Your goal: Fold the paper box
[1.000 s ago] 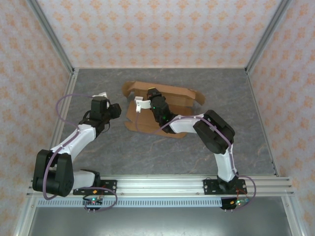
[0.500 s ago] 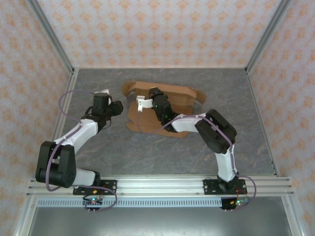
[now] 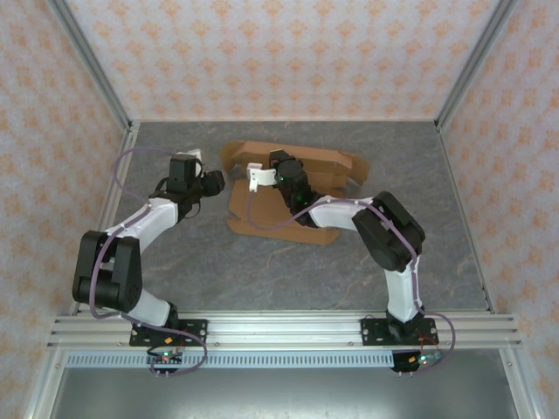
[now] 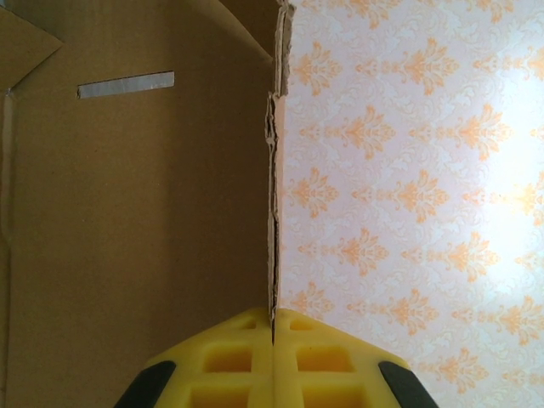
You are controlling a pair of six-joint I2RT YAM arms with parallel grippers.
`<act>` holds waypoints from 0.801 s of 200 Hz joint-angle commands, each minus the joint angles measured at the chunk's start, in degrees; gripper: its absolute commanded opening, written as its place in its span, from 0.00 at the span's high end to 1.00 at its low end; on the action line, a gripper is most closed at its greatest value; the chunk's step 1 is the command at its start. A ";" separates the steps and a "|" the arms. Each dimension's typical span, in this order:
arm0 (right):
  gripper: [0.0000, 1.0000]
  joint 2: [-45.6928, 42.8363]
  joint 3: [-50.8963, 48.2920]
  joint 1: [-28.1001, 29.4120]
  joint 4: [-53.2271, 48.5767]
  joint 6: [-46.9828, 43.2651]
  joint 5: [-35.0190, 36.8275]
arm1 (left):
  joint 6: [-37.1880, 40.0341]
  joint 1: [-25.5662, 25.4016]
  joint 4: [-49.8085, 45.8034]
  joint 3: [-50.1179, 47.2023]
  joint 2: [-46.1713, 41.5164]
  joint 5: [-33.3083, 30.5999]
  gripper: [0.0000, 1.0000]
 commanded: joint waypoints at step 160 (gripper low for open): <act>1.00 1.67 3.76 -1.16 -5.52 0.93 -2.33 | 14.77 3.31 1.22 15.43 12.10 19.60 0.35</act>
